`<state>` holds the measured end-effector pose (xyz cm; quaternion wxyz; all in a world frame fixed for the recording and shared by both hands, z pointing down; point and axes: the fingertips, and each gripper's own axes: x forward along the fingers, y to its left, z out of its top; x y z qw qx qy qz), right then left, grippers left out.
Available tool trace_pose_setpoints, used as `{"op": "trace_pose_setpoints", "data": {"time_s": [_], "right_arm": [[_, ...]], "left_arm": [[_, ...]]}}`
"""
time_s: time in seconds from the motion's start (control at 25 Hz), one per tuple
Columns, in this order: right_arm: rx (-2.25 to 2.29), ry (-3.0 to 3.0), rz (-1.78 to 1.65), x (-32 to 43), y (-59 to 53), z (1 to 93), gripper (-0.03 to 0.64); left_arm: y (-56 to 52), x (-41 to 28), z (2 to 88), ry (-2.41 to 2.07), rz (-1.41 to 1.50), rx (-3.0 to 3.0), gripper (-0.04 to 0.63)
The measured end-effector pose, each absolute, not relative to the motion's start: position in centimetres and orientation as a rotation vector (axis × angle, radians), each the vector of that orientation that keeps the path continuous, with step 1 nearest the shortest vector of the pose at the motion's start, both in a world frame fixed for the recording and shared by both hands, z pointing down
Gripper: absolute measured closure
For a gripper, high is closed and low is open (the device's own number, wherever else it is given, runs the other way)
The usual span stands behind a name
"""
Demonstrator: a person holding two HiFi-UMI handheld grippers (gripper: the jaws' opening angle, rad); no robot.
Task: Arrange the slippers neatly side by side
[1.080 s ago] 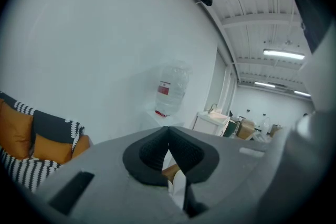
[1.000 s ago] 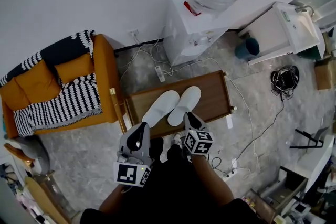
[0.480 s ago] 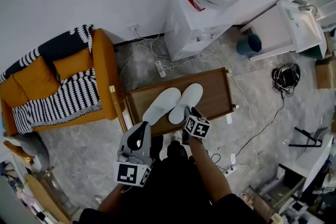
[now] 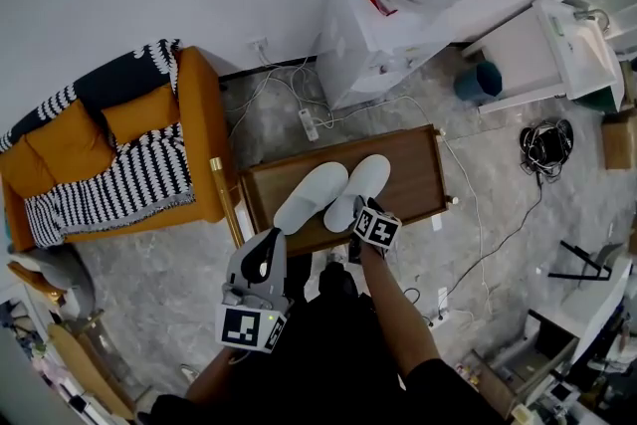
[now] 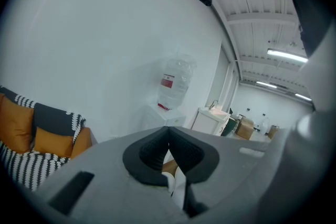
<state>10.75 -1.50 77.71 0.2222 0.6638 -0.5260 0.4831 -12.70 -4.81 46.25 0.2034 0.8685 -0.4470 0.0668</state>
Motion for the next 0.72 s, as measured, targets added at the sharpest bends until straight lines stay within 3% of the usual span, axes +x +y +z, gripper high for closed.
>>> {"op": "trace_pose_setpoints", "data": {"time_s": [0.28, 0.4, 0.72], "right_arm": [[1.820, -1.408, 1.348, 11.1, -1.7, 79.4, 0.509], [1.823, -1.397, 1.343, 11.2, -1.7, 79.5, 0.554], [1.798, -1.404, 1.312, 11.2, -1.6, 78.8, 0.584]], "left_arm": [[-4.9, -13.2, 46.5, -1.254, 0.190, 2.411, 0.583], [-5.1, -13.6, 46.6, -1.257, 0.187, 2.405, 0.583], [-5.2, -14.1, 46.9, -1.236, 0.176, 2.398, 0.583]]}}
